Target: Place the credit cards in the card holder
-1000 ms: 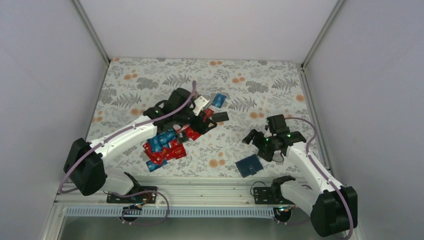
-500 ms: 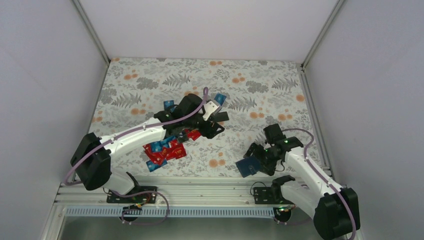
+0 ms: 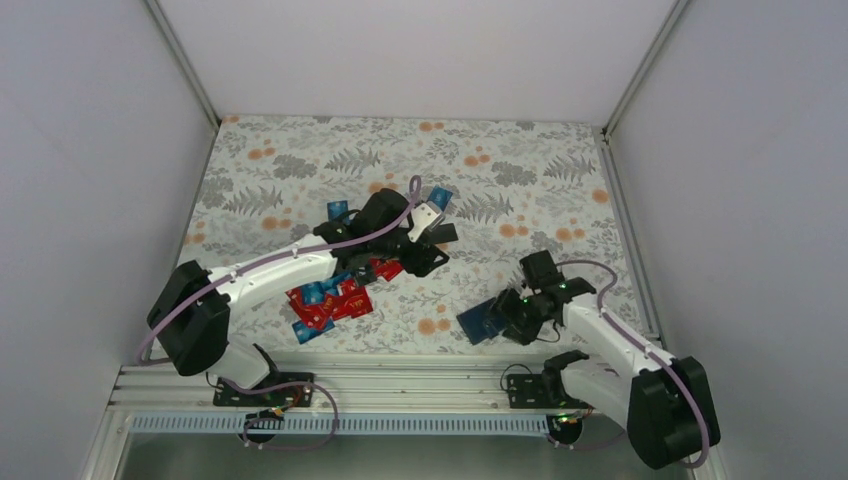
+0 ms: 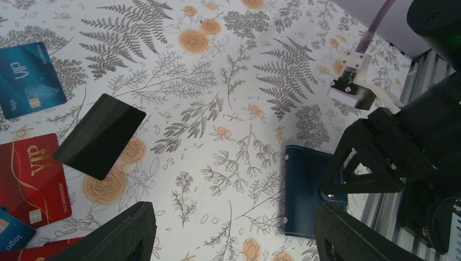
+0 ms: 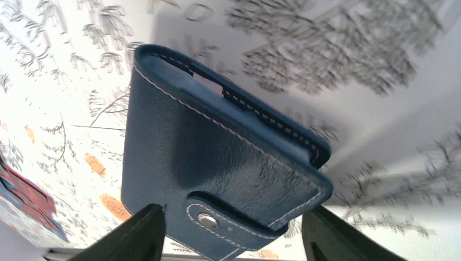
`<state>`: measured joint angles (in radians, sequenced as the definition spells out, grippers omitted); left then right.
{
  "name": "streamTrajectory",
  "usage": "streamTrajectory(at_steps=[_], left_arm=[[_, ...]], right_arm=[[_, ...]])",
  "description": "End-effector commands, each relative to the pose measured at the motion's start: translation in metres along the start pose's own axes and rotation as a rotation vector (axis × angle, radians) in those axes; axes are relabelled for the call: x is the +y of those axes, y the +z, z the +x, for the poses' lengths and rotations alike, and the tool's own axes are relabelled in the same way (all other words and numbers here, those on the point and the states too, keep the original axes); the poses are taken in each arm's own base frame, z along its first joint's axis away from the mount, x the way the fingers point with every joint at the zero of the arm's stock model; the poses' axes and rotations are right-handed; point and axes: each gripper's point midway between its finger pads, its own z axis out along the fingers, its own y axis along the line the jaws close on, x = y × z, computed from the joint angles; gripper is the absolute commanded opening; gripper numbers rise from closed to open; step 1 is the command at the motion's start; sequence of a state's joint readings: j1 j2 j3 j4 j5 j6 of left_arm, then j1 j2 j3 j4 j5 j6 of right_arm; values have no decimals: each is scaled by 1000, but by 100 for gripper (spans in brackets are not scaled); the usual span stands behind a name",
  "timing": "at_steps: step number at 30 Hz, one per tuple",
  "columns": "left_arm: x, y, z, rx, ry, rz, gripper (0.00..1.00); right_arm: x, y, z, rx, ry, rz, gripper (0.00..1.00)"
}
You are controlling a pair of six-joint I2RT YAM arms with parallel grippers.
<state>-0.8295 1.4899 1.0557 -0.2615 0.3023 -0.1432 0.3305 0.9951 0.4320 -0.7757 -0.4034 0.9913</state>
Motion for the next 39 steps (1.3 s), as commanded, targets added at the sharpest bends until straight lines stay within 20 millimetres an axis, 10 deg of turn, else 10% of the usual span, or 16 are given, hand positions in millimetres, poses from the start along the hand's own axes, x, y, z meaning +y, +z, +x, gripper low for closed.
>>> streamTrajectory(at_steps=[1,23,28,33,39], left_arm=[[-4,1,-8,-23,11,2,73],[4,24,9,52,-73,-9,67],[-3,26,20,92,-105,20,67],[-12,43,47,181,-167,29,67],[-36,71,69,266,-213,80,64]], right_arm=[[33,0,-17,-41,-58,-79,58],[91,24,-85,-157,-365,-50,19],[79,15,-86,-185,-416,16,26],[71,4,-77,-193,-471,25,58],[66,5,-49,-104,-439,-47,62]])
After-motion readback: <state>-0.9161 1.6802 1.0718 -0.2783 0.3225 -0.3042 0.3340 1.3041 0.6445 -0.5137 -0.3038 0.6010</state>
